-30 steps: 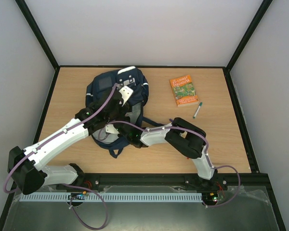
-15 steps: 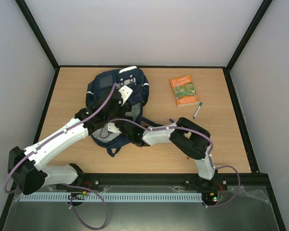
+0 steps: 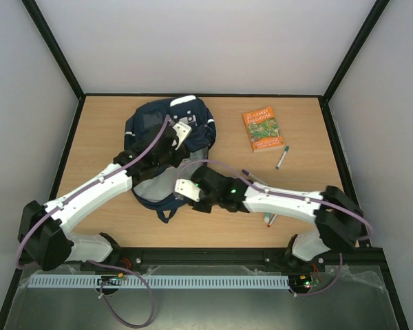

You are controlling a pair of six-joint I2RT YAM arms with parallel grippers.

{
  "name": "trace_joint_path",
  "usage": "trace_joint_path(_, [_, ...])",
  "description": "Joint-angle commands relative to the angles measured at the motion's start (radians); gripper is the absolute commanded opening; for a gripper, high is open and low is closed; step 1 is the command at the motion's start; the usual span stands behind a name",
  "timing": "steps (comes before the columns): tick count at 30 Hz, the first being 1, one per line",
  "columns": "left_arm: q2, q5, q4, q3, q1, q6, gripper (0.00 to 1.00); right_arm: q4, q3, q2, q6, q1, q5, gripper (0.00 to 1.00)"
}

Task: Pack the student bag
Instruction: Place the book in the student bag.

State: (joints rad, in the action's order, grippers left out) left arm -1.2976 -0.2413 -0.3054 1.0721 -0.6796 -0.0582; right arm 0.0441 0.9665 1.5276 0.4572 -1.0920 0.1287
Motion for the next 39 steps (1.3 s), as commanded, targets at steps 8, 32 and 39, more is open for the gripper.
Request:
trace_joint_path(8, [-0.232,-0.027,-0.039,0.111,-0.036,0.048,0.19,0.304,-0.154,-0.46,-0.253,0.381,-0.492,0.35])
trace_joint_path(32, [-0.2,-0.094,-0.264,-0.152,-0.167,0.2,0.2,0.17,-0.172,-0.46,-0.406,0.96,-0.528,0.42])
trace_joint_path(39, [-0.122,-0.038,-0.327,-0.061,-0.181,0.19,0.99,0.153,-0.196,-0.452,-0.396,0.961,-0.507,0.44])
